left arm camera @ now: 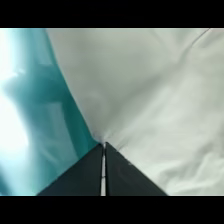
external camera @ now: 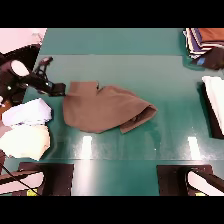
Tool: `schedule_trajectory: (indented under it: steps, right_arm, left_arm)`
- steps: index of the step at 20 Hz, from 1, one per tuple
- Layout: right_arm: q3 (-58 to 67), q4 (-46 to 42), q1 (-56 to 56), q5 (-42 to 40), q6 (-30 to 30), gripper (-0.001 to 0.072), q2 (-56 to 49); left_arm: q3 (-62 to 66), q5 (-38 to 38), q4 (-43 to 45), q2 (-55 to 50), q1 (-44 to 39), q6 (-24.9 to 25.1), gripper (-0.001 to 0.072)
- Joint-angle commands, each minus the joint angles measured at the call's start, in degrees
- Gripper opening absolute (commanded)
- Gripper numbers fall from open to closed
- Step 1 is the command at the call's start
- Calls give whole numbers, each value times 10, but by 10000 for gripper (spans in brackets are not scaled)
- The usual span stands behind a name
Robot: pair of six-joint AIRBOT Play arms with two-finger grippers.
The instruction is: Fold the shirts.
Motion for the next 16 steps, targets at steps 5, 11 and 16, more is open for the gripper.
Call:
schedule_trajectory:
  steps: [5,11,16]
  right_arm:
    - [-225,42,85,-163,-32,481,-134]
    - [-126,125,171,-190,-66,480,-313]
    - [-21,124,206,-149,-70,15,-376]
  left_arm:
    - [125,-17,28,0,0,-5,24]
    - [123,-17,24,-1,0,-6,23]
    - [123,-18,24,-1,0,-7,23]
